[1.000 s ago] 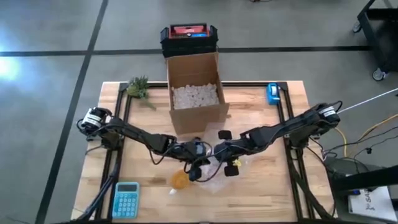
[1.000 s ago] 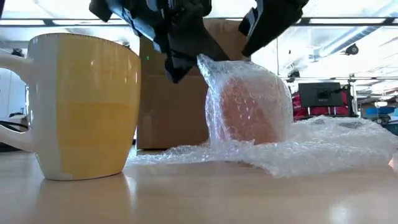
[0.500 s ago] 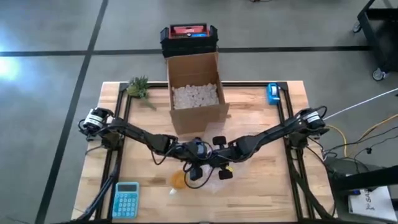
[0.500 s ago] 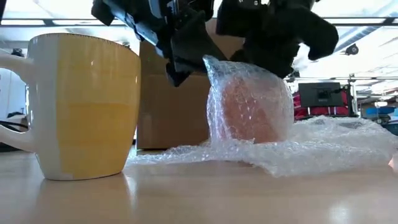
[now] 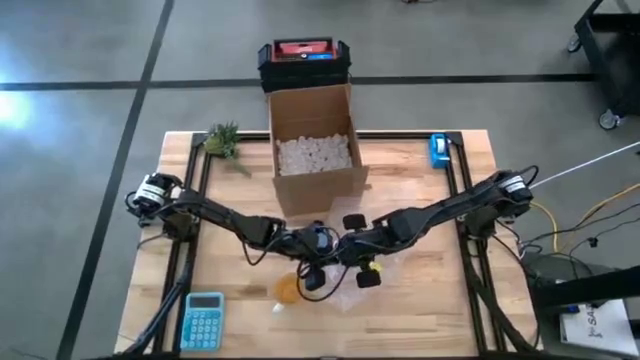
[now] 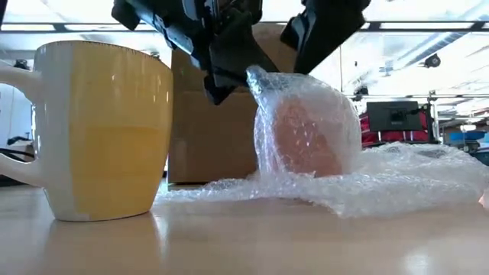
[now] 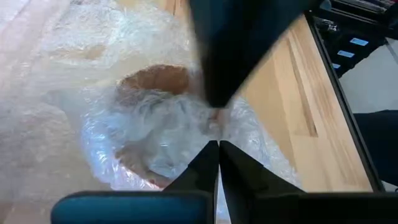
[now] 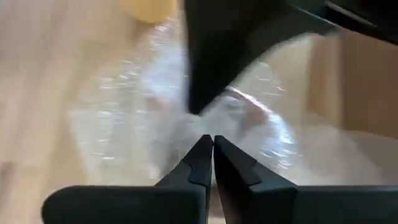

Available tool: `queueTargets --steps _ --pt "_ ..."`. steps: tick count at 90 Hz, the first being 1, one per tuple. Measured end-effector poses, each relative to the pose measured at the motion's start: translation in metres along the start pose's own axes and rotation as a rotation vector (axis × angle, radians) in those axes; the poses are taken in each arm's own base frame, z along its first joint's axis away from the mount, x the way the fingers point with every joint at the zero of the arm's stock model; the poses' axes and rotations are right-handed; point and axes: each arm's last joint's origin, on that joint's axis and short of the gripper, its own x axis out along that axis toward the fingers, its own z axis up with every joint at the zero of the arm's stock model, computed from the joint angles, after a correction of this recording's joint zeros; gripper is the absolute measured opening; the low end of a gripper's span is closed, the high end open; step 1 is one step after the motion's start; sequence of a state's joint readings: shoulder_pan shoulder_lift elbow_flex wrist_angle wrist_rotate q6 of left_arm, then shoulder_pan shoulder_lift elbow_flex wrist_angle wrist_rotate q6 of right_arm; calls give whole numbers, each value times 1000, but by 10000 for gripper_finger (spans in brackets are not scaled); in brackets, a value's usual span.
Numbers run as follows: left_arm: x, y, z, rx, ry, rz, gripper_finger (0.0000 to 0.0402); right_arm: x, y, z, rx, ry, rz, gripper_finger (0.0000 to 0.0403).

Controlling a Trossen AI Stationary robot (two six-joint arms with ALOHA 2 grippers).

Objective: Wrap mug
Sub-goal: Wrap the orange mug with bubble wrap

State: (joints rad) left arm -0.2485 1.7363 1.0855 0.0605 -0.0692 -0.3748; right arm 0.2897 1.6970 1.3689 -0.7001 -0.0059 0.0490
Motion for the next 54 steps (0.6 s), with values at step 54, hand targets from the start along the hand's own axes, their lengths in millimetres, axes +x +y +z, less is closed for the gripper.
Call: queueTargets --steps 54 --pt "-15 -2 9 3 84 33 0 67 -12 -16 25 96 -49 2"
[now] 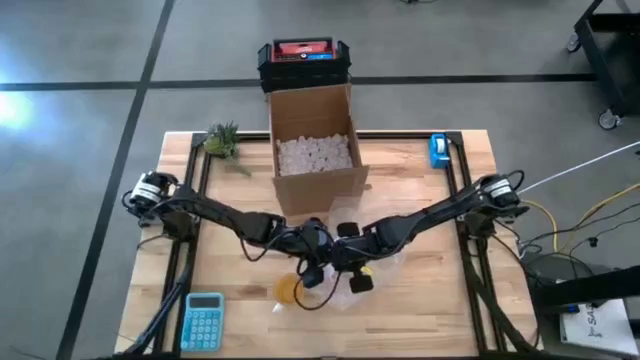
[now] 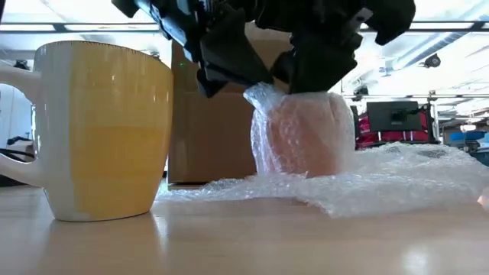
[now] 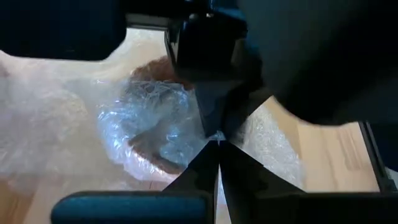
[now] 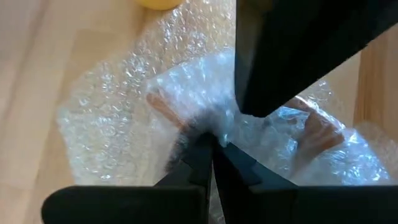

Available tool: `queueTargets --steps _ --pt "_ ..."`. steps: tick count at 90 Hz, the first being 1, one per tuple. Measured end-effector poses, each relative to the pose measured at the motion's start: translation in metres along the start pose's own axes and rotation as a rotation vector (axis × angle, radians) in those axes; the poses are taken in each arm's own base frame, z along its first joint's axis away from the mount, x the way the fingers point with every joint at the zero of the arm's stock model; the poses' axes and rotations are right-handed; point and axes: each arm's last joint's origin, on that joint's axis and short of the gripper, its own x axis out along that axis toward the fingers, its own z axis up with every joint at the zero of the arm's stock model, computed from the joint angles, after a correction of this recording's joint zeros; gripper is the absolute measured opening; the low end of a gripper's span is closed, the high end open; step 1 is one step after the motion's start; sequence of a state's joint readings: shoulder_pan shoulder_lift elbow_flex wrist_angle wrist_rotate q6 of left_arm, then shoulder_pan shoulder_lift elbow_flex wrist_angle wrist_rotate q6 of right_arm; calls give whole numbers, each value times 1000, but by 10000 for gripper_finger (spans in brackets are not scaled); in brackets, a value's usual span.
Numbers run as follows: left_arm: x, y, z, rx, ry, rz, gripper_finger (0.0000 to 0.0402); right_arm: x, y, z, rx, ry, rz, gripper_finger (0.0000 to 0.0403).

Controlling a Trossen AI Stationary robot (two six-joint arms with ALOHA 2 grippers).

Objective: Wrap mug
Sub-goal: Wrap the orange mug with bubble wrap

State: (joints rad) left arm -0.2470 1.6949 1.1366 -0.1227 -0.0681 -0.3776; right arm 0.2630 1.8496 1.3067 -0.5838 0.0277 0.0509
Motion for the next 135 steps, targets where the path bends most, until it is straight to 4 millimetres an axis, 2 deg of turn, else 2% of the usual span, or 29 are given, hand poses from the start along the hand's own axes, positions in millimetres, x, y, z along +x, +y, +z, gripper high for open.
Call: queueTargets --steps 41,57,75,93,99,115,135 --pt "-3 1 -5 -21 59 22 0 8 -1 -3 2 24 -3 2" --pt "9 0 -4 -12 14 8 0 5 -1 -1 0 22 -3 2" --pt "18 2 -7 6 12 26 0 -17 1 4 -11 5 0 2" --pt "17 2 -7 13 5 29 0 -63 2 2 -18 -13 -3 2" --pt "17 2 -7 14 7 29 0 -70 0 -2 -17 3 -7 2" --pt "16 1 -4 23 -1 27 0 -73 -2 3 -19 -56 -84 2" --pt "-2 -2 8 25 -17 22 0 -43 0 5 -41 -75 -71 2"
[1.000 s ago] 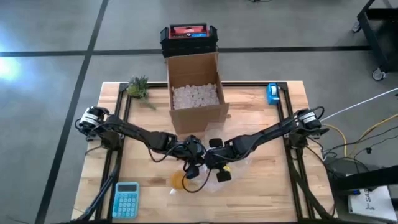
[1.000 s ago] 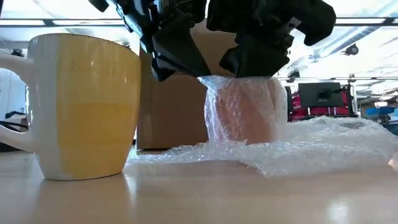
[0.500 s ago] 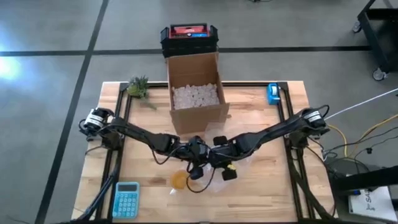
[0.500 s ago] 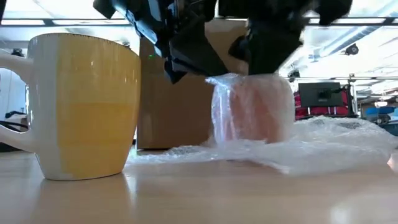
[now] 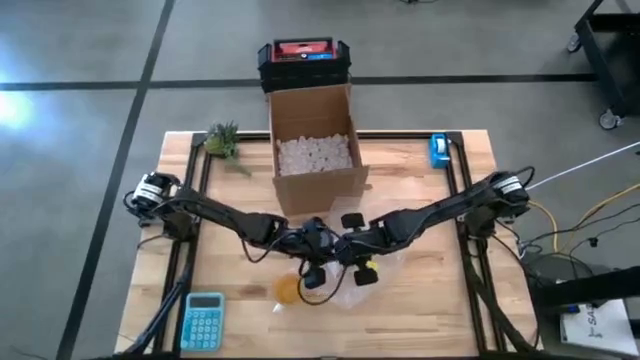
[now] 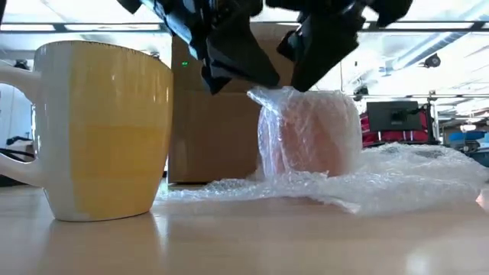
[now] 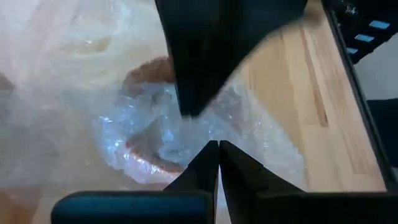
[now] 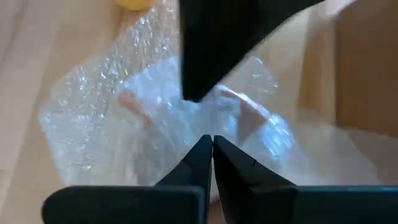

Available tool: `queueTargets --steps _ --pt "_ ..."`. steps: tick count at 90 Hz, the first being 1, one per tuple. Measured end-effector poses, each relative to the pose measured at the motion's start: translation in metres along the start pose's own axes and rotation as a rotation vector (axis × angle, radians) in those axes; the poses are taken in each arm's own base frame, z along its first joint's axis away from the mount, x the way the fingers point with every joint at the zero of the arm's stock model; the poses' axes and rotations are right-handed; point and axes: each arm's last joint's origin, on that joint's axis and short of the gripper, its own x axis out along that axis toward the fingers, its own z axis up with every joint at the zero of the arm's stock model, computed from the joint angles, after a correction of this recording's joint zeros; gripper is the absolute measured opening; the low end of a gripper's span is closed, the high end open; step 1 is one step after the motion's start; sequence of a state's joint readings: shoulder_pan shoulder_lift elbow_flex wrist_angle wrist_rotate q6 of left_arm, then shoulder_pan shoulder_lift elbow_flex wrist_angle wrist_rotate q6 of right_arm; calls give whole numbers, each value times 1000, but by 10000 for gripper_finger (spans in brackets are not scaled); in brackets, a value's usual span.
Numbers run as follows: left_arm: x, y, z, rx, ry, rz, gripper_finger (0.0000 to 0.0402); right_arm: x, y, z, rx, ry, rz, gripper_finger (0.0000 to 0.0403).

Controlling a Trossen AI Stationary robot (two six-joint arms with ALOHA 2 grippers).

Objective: Wrap mug
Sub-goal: Wrap the orange mug with bubble wrap, then put the wrapped orange mug into the cardboard box

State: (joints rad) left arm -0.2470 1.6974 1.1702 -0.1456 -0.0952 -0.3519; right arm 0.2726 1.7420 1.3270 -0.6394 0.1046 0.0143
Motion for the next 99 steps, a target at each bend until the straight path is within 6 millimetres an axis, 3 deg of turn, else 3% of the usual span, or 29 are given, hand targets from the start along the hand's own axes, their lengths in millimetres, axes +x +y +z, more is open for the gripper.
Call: queueTargets --steps 16,30,48,66,84,99 --pt "-25 1 0 7 67 24 0 29 2 -9 -3 63 -2 2" --pt "-35 -2 2 8 62 15 0 53 4 -14 -15 115 -4 2" --pt "-36 -5 0 13 66 9 0 58 4 -16 -23 138 -4 2" --pt "-36 -5 0 14 70 10 0 26 1 -8 -21 96 4 2" --pt "-36 -5 -1 13 72 10 0 -28 -5 -1 -14 4 2 2" --pt "-35 -5 -1 13 72 11 0 -60 -6 -5 50 -28 40 2"
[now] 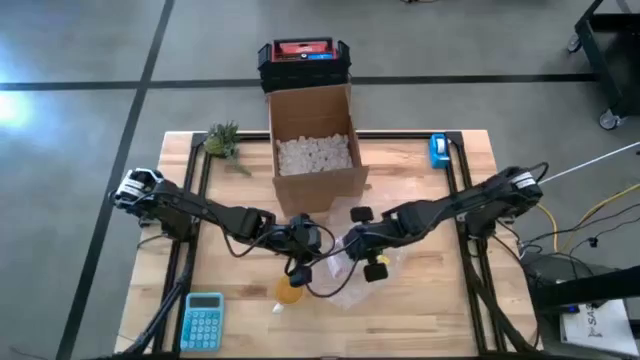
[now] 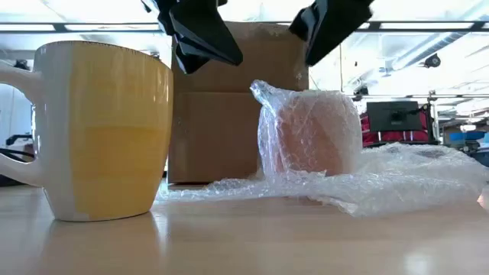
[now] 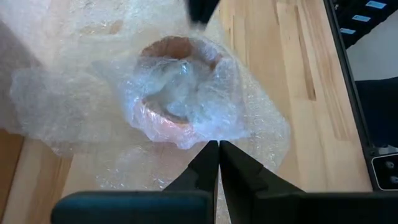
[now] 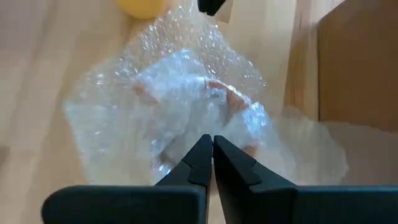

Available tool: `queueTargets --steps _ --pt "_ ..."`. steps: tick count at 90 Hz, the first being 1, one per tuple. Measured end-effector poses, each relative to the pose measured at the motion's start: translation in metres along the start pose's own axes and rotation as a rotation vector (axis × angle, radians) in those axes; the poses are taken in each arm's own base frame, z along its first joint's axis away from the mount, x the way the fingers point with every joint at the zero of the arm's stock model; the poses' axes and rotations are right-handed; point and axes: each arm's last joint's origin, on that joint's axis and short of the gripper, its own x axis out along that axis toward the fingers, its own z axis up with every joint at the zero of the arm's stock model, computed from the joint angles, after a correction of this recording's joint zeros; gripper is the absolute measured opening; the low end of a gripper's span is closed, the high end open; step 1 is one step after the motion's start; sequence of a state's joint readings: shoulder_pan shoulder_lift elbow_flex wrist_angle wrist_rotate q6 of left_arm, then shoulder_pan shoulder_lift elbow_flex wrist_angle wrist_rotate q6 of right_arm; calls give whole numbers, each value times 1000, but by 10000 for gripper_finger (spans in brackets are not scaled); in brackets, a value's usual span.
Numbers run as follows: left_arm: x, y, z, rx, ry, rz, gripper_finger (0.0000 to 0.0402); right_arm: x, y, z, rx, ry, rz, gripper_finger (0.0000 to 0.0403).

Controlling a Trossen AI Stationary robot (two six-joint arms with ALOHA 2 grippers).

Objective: Wrap mug
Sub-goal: Put the wrapped orange mug into the cardboard box

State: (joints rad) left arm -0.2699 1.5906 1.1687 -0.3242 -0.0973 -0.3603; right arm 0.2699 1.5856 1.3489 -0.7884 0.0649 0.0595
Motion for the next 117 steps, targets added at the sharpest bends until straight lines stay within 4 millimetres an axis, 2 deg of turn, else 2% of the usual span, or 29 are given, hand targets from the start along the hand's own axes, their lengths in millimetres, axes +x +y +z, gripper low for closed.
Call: queueTargets --steps 13,25,35,53,63,74,87,99,108,117 --pt "0 0 0 0 0 0 0 -8 4 -2 -30 0 87 21" --pt "0 0 0 0 1 0 0 -4 17 -4 -125 -4 118 81" --pt "0 0 0 0 2 1 0 14 25 -5 -196 16 110 146" --pt "0 0 -1 2 9 1 0 52 28 -7 -254 95 -45 248" --pt "0 0 -1 2 10 1 0 65 28 -9 -238 130 -52 285" --pt "0 0 -1 2 10 1 0 80 29 -12 -236 170 -56 309" --pt "0 0 -1 2 10 1 0 98 31 -16 -243 213 -65 309" --pt "0 0 -1 2 10 0 0 114 31 -20 -259 256 -81 277" --pt "0 0 -1 2 10 1 0 117 31 -22 -275 269 -80 221" --pt "0 0 -1 2 10 1 0 114 32 -20 -275 269 -65 141"
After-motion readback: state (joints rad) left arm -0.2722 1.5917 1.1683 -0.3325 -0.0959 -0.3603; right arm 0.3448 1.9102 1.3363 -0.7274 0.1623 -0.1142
